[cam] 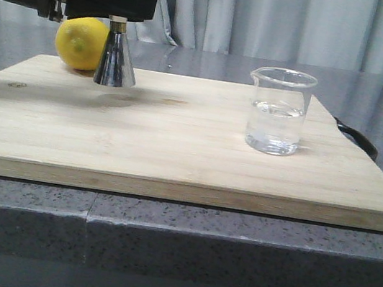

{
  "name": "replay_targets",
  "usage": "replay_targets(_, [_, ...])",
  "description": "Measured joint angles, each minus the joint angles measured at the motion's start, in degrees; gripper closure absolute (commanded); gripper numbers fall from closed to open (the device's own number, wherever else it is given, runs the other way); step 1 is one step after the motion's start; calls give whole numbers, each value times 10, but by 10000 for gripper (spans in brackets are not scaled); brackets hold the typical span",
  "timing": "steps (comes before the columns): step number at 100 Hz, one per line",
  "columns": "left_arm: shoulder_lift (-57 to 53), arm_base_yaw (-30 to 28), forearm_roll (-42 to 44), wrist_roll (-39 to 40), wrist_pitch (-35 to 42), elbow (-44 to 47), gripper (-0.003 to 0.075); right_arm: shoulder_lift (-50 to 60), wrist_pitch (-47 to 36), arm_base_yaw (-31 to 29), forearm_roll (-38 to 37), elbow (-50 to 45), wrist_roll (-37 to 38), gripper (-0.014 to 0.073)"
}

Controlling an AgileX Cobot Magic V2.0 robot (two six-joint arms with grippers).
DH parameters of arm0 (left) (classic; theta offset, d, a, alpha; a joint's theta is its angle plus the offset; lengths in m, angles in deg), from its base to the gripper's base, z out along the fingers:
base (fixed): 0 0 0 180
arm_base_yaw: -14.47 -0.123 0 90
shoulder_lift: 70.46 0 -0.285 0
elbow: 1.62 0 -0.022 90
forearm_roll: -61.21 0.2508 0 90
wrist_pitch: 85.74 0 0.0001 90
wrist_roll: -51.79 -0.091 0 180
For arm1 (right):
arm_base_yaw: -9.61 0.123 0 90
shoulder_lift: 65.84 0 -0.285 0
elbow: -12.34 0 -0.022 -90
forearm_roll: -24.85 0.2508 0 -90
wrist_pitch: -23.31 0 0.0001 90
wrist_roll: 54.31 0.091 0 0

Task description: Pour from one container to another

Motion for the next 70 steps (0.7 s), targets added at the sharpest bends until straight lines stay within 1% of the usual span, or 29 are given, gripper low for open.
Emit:
replay_targets(19, [0,0,0,0,0,0,460,0,34,0,0,0,-1,-9])
replay_targets(34, [0,0,0,0,0,0,460,0,63,0,0,0,-19,-9])
replay_targets(45, [0,0,0,0,0,0,460,1,61,5,0,0,-23,-9])
replay_targets(51, [0,0,0,0,0,0,460,6,43,24,-6,0,-16,-9])
replay_targets(57, [0,0,0,0,0,0,460,12,17,52,-26,-4,10,-9])
replay_targets(70, [0,0,0,0,0,0,460,28,-61,139,-121,-36,107,-9])
